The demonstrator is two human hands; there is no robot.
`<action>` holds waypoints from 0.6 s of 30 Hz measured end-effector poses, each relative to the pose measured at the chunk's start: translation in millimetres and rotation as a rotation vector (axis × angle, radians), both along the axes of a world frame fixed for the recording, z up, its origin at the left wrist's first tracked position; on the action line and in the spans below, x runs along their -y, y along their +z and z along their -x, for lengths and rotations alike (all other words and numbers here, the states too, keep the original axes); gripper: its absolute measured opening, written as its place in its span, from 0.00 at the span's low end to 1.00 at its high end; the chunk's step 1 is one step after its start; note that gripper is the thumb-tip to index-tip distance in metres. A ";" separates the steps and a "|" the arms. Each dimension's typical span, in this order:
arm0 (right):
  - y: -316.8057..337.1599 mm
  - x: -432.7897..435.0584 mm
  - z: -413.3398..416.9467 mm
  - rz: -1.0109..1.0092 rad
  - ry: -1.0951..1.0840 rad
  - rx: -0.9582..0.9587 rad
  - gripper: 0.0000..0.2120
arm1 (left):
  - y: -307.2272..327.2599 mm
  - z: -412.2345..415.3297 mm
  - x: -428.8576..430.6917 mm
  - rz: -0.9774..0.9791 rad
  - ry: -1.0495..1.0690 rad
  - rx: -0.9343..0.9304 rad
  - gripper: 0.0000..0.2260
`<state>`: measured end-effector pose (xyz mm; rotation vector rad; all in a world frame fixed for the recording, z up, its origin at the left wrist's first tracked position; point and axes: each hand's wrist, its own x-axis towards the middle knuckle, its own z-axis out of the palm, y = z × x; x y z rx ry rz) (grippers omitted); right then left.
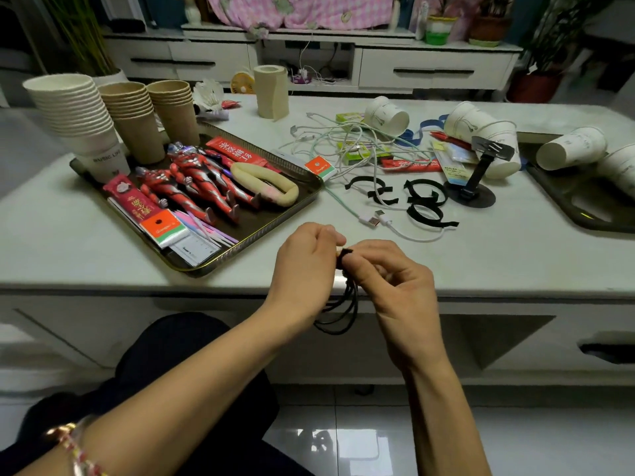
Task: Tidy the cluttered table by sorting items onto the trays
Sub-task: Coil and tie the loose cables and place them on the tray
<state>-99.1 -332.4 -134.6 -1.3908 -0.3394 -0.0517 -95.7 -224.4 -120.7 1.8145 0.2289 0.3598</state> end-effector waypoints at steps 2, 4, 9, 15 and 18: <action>1.4 1.3 -0.3 0.052 0.027 0.030 0.08 | 0.7 -0.2 -0.7 -0.015 0.009 0.001 0.14; 2.6 2.6 0.7 0.093 0.047 0.050 0.10 | 1.0 0.5 -1.5 -0.031 0.010 0.018 0.14; 3.0 7.3 1.5 0.114 0.108 0.026 0.05 | 1.3 5.3 -4.4 -0.139 -0.025 0.039 0.11; 5.4 13.2 3.3 0.193 0.109 0.071 0.09 | 4.2 9.1 -4.9 -0.296 -0.098 -0.017 0.10; 6.0 12.0 4.8 0.344 0.043 0.155 0.14 | 6.5 7.2 -7.7 -0.491 -0.106 -0.028 0.10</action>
